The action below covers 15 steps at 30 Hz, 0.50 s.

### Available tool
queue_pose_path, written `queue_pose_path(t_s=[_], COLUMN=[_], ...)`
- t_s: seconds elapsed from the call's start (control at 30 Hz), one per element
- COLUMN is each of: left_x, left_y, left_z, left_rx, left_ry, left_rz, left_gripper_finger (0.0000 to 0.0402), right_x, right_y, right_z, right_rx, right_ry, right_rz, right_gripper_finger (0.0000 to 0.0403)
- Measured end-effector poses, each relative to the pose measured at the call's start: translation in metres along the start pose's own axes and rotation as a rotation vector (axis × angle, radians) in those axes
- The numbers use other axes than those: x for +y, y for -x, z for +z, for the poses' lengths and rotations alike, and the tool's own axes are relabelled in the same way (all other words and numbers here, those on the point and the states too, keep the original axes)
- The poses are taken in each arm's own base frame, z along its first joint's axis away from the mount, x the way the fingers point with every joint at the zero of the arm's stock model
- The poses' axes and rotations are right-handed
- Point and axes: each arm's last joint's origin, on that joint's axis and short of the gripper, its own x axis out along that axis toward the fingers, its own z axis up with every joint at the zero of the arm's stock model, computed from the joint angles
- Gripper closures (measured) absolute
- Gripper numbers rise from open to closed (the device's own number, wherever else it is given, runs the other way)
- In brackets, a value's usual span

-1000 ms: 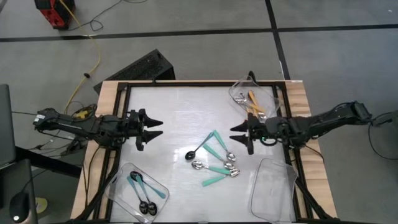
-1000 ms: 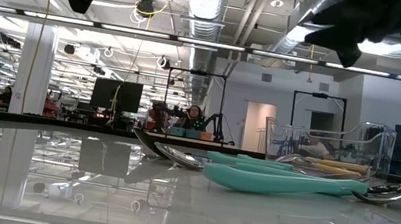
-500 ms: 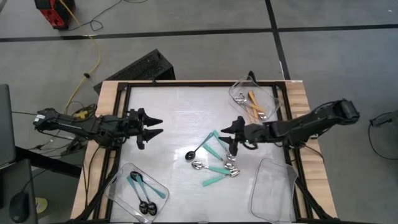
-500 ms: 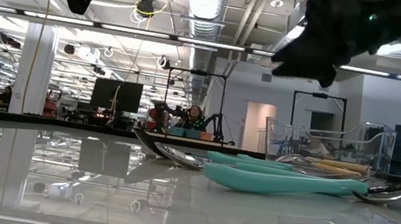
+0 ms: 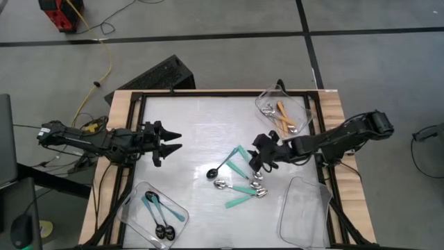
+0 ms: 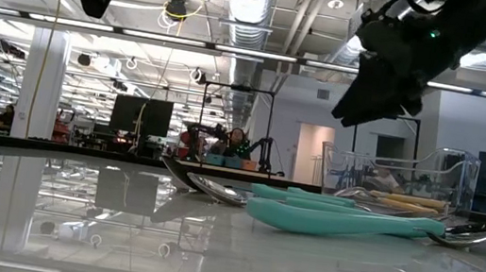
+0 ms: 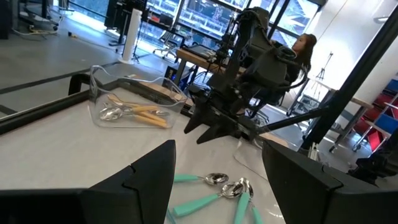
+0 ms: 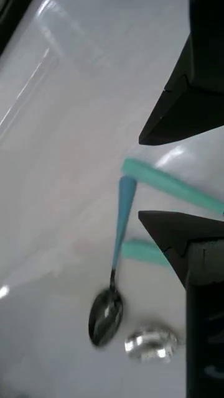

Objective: Sort silverware by color (type)
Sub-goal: Put the green spoon into the bottom right transparent bin

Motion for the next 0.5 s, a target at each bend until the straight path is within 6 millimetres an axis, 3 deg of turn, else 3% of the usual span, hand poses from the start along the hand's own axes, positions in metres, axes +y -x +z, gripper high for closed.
queue_pose_path(t_s=[0.17,0.5], left_x=[0.000,0.001], left_y=[0.000,0.000], left_z=[0.000,0.000], left_rx=[-0.003,-0.003], left_ry=[0.000,-0.003], left_rz=[0.006,0.026], left_gripper_finger=[0.0176,0.0176], right_x=[-0.002,0.005], right_y=[-0.001,-0.025], right_z=[-0.003,-0.017], right_rx=[0.008,0.057], right_ry=[-0.053,-0.047], right_rz=[-0.044,-0.062], right_gripper_finger=[0.0196,0.0196])
